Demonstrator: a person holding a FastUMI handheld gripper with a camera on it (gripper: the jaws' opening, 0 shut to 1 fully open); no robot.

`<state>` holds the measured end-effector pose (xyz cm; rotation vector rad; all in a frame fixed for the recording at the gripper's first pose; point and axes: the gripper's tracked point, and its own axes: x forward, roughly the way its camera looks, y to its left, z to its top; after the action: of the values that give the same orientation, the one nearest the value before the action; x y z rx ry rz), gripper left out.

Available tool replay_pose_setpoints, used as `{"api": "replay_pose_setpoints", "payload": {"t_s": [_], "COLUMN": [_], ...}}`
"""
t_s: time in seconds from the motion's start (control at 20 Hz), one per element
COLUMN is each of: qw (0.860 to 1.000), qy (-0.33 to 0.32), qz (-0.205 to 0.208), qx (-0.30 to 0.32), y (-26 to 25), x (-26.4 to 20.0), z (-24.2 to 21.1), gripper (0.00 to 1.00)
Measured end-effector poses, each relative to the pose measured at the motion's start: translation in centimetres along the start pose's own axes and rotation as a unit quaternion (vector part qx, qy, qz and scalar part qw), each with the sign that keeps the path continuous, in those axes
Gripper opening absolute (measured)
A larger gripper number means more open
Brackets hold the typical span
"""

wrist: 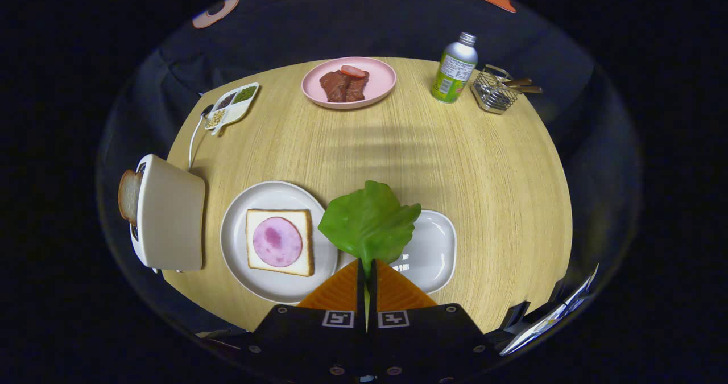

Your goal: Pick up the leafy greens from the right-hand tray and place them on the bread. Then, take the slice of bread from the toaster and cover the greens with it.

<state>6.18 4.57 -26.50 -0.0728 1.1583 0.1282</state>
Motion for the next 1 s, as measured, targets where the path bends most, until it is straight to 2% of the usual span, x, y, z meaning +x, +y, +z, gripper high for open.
{"api": "replay_pose_setpoints", "payload": {"t_s": [0.6,1.0], "qw": [0.996,0.996], "qy": [0.007,0.044], "qz": [0.074,0.076], "qx": [-0.041,-0.021], "y": [11.7,12.2], "x": [1.3,4.5], "z": [0.6,-1.5], "gripper": [0.01,0.03]}}
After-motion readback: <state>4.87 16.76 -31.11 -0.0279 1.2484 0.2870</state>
